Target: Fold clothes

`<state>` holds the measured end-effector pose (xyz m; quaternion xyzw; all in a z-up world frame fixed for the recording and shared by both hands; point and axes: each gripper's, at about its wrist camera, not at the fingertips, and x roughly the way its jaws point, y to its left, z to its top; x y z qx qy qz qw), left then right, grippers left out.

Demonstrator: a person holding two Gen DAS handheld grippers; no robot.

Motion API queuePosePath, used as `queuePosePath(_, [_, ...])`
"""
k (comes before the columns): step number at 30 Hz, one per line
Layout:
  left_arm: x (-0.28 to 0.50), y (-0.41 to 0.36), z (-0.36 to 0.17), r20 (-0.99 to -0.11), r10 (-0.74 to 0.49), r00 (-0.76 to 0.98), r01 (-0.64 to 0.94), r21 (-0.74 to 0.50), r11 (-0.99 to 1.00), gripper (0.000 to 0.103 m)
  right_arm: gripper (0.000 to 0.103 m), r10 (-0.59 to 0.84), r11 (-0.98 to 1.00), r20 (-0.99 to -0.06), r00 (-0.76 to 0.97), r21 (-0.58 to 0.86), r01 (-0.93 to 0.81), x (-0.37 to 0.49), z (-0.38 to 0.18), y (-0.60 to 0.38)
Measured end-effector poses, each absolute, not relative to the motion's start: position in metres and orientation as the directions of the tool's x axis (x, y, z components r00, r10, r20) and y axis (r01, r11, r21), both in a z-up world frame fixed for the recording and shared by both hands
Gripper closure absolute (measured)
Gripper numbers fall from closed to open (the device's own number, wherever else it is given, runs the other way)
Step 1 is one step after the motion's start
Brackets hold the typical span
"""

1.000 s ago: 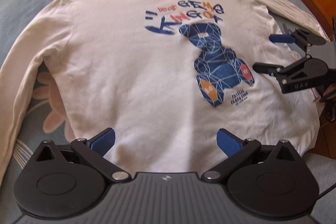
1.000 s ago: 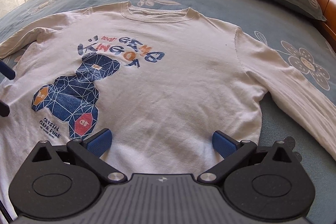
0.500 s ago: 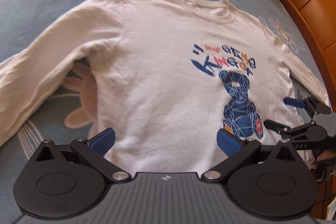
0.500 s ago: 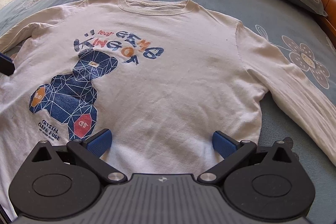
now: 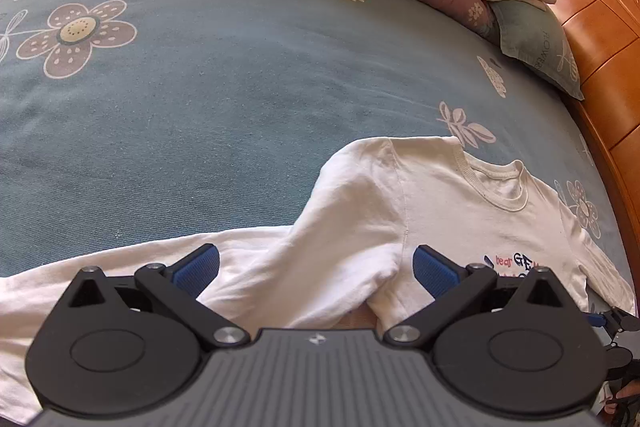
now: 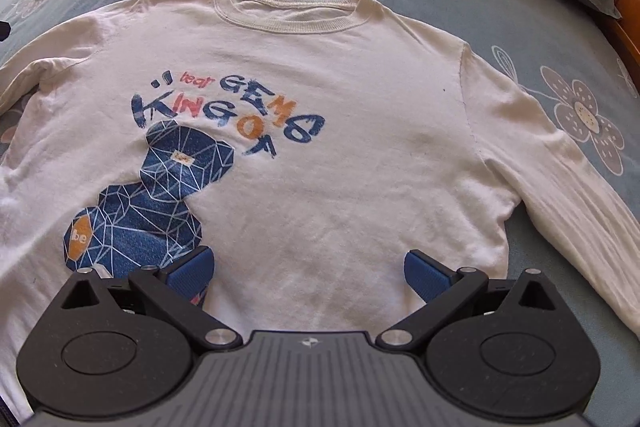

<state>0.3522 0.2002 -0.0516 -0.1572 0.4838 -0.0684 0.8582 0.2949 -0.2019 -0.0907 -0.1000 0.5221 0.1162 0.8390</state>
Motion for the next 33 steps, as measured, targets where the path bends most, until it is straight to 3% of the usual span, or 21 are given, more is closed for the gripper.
queuePosePath(7, [0.338,0.199,-0.078,-0.827,-0.366,0.427,0.036,-0.389,0.921,0.001,0.000,0.133,0.925,-0.896,0.424,-0.041,-0.377,0.310,-0.085,-0.151])
queuePosePath(14, [0.347,0.238,-0.060,-0.802,-0.403,0.440,0.112,-0.396,0.911,0.001,0.000,0.203,0.902,-0.889,0.410,0.006,-0.432,0.322,-0.083,-0.110])
queuePosePath(23, [0.404,0.280,-0.066,-0.885,-0.367,0.288,0.284,-0.287,0.915,0.001,0.000,0.209,0.904,-0.881,0.424,0.009,-0.428,0.336,-0.084,-0.087])
queuePosePath(33, [0.389,0.298,-0.095,-0.834,-0.491,0.254,0.268,-0.427,0.864,0.001,0.000,0.218,0.898,-0.896,0.387,0.028,-0.440,0.335,-0.094,-0.074])
